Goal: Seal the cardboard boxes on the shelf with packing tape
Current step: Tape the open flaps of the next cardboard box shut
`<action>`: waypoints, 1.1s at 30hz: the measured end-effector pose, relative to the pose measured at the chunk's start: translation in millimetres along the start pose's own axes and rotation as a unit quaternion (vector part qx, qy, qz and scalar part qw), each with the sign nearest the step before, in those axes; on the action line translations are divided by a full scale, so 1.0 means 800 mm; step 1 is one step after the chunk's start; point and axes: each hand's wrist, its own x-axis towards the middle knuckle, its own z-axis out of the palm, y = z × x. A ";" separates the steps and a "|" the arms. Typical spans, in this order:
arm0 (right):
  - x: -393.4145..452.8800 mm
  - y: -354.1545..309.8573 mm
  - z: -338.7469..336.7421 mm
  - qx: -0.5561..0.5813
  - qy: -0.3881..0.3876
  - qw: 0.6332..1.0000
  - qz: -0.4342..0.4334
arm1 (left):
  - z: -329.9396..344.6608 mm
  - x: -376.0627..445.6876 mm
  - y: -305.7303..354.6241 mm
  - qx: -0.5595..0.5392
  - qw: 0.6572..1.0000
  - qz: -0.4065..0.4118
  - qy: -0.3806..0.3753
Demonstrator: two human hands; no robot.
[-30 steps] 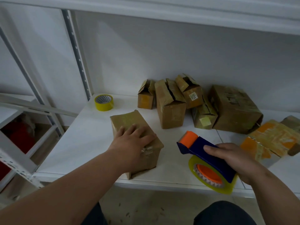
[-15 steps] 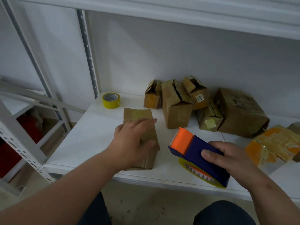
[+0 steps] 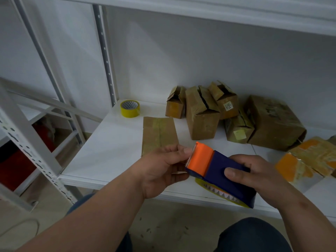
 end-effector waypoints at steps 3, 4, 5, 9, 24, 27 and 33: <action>-0.001 0.000 0.003 0.014 -0.009 1.000 0.002 | -0.003 -0.002 -0.002 -0.047 0.999 -0.014 -0.004; -0.001 0.000 0.003 0.021 -0.011 1.000 0.000 | -0.003 -0.001 -0.002 -0.059 0.998 -0.019 -0.005; -0.001 -0.001 0.003 0.027 -0.013 1.000 -0.002 | -0.004 -0.001 -0.002 -0.062 0.998 -0.021 -0.003; 0.002 -0.001 0.003 0.036 -0.018 0.999 -0.007 | -0.006 0.001 0.000 -0.061 0.998 -0.019 0.016; 0.035 -0.015 -0.005 -0.083 -0.058 0.994 -0.040 | -0.009 -0.002 0.036 0.145 0.959 0.134 0.201; 0.039 -0.012 -0.025 -0.078 -0.059 0.995 -0.022 | -0.034 -0.008 0.065 0.105 0.949 0.154 0.253; 0.045 -0.002 -0.067 -0.097 -0.049 0.993 0.054 | -0.094 -0.023 0.081 0.016 0.941 0.137 0.308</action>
